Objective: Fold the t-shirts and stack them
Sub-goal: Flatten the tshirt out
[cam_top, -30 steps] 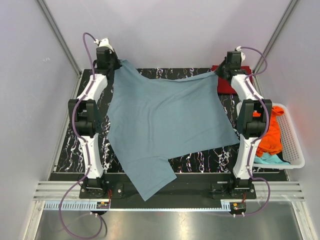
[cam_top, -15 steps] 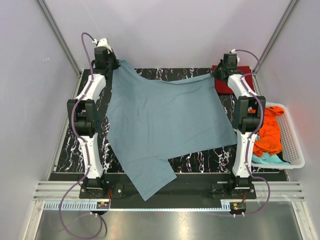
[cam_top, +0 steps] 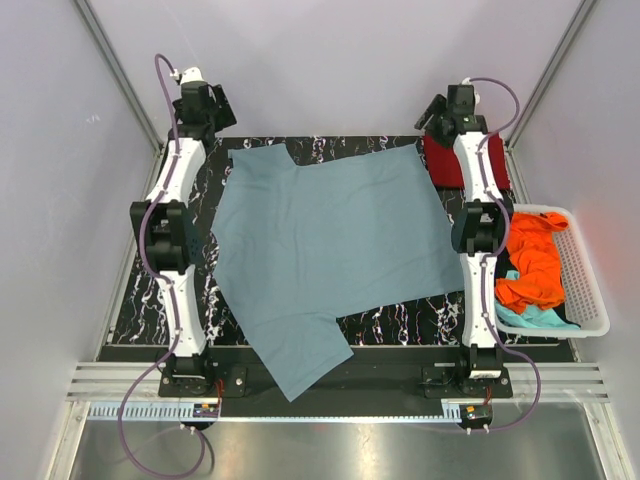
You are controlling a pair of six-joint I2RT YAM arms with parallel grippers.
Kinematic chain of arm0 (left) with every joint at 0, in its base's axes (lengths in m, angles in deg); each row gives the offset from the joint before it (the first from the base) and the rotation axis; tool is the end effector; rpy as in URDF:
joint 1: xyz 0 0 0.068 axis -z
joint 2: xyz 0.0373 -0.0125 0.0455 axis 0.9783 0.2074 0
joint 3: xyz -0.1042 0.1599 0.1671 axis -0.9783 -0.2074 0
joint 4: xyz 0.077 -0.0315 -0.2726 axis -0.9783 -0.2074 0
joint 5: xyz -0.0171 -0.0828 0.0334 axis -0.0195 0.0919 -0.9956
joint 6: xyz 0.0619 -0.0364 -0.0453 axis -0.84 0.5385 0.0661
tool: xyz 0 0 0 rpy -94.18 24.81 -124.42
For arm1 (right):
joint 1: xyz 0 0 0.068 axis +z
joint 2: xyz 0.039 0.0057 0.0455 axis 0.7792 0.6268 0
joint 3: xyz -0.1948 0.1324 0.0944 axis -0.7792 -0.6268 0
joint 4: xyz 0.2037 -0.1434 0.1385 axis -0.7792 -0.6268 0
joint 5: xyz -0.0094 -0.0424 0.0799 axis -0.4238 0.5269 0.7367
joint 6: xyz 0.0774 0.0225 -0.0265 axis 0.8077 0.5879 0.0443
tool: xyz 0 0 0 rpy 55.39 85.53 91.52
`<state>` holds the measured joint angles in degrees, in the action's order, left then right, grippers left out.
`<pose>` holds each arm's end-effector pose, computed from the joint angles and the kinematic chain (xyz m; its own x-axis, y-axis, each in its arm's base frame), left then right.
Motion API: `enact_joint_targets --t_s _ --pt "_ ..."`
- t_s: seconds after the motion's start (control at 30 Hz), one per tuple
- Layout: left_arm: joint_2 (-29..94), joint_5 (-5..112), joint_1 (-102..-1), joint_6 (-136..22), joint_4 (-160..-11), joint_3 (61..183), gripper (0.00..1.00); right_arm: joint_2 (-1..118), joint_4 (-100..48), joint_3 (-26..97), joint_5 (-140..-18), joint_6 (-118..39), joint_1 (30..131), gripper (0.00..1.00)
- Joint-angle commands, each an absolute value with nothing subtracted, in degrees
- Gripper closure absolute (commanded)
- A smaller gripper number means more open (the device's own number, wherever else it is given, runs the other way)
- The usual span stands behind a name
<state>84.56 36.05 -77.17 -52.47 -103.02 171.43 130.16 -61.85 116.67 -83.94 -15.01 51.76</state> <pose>0.5816 0.0032 0.2842 -0.3140 -0.2756 -0.9085 -0.2325 0.9501 -0.2079 0.6274 0.0094 0.2232 -0.4861 0.5121 -0.7081 0.2426 0.8575 0.4536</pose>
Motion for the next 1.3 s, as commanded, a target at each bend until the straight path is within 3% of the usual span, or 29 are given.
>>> enact_joint_targets --t_s 0.0,0.03,0.1,0.4,0.67,0.73,0.83,0.87,0.97,1.1,1.27 --pt "76.02 30.83 -77.33 -49.46 -111.13 168.14 0.17 124.94 -81.27 121.94 -89.22 -16.9 51.54 0.25" --pt "70.17 32.66 -77.15 -47.36 -111.22 164.61 0.12 121.61 -81.55 117.38 -89.93 -16.73 51.54 0.23" --pt "64.34 33.55 -75.23 -45.77 -111.92 153.66 0.12 111.76 -81.37 103.32 -89.41 -14.8 51.54 0.23" --pt "34.81 37.86 -56.09 -31.11 -117.73 113.66 0.2 86.0 -81.02 66.04 -87.21 -16.02 61.98 0.2" --pt "27.93 40.85 -54.56 -19.74 -118.78 96.99 0.21 69.74 -73.73 36.69 -81.93 -16.81 69.29 0.23" --pt "26.26 40.67 -55.35 -19.22 -119.57 95.85 0.22 68.23 -72.94 33.85 -80.71 -18.21 69.29 0.25" --pt "25.37 39.97 -56.49 -17.21 -119.31 93.65 0.24 67.17 -71.89 29.72 -81.23 -18.48 69.2 0.38" --pt "25.98 40.14 -57.02 -16.68 -119.14 93.04 0.25 67.61 -71.62 29.36 -81.15 -18.48 69.2 0.48" --pt "28.35 40.14 -62.1 -15.53 -119.14 91.81 0.29 70.32 -70.74 29.79 -80.27 -19.01 69.2 0.63" --pt "31.17 41.64 -67.38 -15.53 -119.31 91.54 0.29 74.37 -69.25 30.5 -78.25 -19.54 69.29 0.71" --pt "35.3 47.08 -75.29 -14.73 -119.84 89.52 0.27 78.42 -65.91 27.34 -75.26 -16.73 69.9 0.72"
